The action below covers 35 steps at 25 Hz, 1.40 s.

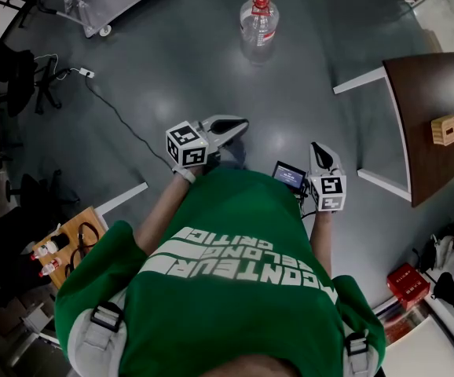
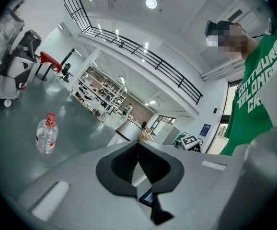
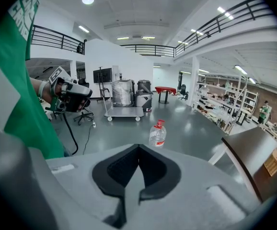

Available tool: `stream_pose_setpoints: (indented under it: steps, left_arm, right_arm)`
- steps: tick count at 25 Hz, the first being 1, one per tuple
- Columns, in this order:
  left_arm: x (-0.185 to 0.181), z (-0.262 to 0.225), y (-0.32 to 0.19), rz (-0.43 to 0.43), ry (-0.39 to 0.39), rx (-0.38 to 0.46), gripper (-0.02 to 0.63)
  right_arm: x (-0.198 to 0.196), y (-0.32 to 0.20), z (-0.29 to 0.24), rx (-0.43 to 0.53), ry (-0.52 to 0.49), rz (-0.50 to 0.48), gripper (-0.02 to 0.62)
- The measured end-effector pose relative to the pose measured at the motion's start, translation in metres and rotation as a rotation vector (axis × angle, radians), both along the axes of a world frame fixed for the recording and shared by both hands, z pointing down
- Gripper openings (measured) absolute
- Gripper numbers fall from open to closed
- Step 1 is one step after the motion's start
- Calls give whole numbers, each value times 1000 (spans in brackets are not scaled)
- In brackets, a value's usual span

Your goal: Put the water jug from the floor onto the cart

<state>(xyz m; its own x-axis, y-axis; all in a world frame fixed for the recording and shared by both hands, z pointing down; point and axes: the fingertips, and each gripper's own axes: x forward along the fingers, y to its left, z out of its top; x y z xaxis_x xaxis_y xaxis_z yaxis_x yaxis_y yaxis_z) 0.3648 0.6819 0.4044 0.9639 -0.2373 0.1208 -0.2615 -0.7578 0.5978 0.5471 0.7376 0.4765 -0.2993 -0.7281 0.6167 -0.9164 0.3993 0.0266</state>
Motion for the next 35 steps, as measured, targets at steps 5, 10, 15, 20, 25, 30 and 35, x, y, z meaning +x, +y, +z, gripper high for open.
stream_pose_setpoints:
  steps: [5,10,15,20,25,30,35]
  left_arm:
    - [-6,-3,-23,-12,6,2,9]
    - [-20,-1,-44,-46,19,-14,9]
    - [-33,3,-62,-54,38,-19,8]
    - [-45,5,-85,-86,69,-22,6]
    - [-68,16,-104,-134,79,-28,5]
    - [-85,25,-116,-171,77,-24,5]
    - [-95,25,-117,-178,74,-22,5]
  right_arm:
    - [-4,-23,-1,-3,8,-8,-6]
    - [-21,-53,-7,-11,16,-58,-6]
    - [-43,-83,-11,-10,48,-116,-6]
    - [-58,-111,-13,-20,74,-170,-6]
    - [-80,-135,-17,-11,105,-235,-6]
    - [-95,-147,-12,-9,118,-282,-6]
    - [-112,-149,-10,-13,107,-297,-6]
